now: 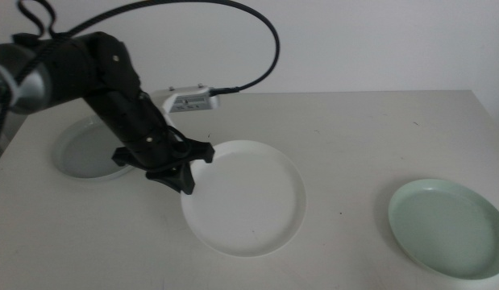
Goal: Stack the three bowls on top of each other.
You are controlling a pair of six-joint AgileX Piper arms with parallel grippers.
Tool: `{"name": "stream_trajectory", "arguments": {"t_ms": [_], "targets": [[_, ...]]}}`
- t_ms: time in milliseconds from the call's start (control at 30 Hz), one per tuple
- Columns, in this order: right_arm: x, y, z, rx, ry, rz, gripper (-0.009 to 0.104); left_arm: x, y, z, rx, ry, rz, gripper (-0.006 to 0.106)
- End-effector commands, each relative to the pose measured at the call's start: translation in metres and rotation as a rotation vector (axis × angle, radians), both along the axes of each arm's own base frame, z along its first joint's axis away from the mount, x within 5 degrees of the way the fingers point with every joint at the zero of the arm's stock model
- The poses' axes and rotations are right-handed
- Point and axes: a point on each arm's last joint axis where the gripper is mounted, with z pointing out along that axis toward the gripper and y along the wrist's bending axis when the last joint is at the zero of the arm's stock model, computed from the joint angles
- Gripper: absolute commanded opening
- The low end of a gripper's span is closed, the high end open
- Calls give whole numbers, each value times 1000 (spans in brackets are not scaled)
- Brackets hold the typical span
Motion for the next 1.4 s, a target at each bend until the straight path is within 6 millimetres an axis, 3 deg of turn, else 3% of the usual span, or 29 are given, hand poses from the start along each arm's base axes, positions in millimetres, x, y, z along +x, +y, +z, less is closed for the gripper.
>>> {"name": "stream_trajectory", "arguments": {"t_ms": [0,333,633,800,867,967,1100,1233,1300,1367], "targets": [[0,-2,9,-15,-105,-17,69,3,-15,20,-60,-50,15,0],[0,-2,9,-15,-105,-17,69,24,-41,-10,-116,-35,49,0],[0,-2,9,-15,-105,-17,69,32,-45,-37,-119,0,71,1],[0,-2,9,-15,-105,-17,69,35,-44,-39,-109,-18,72,5],[0,-2,9,-15,-105,-17,69,35,-44,-39,-104,-21,69,11],[0,-2,9,-15,-105,-17,69,35,-44,-39,-99,-28,63,30],[0,-2,9,-15,-105,-17,69,34,-43,-36,-100,-28,62,68],[0,-2,9,-15,-105,-17,69,30,-41,-15,-114,-89,29,96],[0,-2,9,-15,-105,-17,69,26,-39,0,-114,-134,-5,105],[0,-2,9,-15,-105,-17,69,20,-35,18,-100,-181,-31,105]]}}
